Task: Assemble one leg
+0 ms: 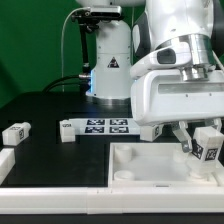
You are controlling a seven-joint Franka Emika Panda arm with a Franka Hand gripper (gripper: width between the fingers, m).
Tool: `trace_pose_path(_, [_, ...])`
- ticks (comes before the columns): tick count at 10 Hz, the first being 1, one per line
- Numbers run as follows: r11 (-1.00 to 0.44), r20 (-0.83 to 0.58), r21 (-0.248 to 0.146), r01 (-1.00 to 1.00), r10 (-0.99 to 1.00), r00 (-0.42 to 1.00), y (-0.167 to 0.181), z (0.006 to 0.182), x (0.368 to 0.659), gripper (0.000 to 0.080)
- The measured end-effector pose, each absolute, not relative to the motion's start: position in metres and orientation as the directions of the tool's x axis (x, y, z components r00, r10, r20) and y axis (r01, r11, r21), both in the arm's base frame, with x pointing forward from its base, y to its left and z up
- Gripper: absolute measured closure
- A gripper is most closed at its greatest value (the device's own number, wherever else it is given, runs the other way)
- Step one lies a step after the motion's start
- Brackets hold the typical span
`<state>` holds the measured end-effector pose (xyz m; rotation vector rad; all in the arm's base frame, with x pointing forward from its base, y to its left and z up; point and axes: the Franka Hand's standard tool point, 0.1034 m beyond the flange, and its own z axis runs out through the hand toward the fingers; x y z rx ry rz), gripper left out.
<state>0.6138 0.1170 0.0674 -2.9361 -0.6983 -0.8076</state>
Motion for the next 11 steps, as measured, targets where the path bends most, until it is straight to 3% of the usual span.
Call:
trace_pose_path(5, [-0.902, 0.506, 0.104, 0.419, 0.41, 0.759, 0.1157, 0.0633, 0.6145, 0.0509])
trace_pose_path(6, [-0.902, 0.506, 0.104, 0.419, 0.41, 0.759, 0.1157, 0.0632, 0.6144, 0.0434])
trace_pose_path(7, [-0.902, 0.506, 0.104, 0.419, 0.41, 0.759, 0.1157, 0.0632, 0.6144, 0.0434])
trace_pose_path(8, [-0.902, 0.506, 0.104, 0.419, 0.41, 0.759, 0.1157, 0.0632, 0.6144, 0.0229])
trace_pose_path(9, [-0.902, 0.506, 0.104, 0.419, 0.41, 0.759, 0.1157, 0.0632, 0.6144, 0.0173])
trace_pose_path(11, [-0.902, 0.506, 0.104, 0.419, 0.41, 0.759, 0.1157, 0.0632, 0.6144, 0.0157])
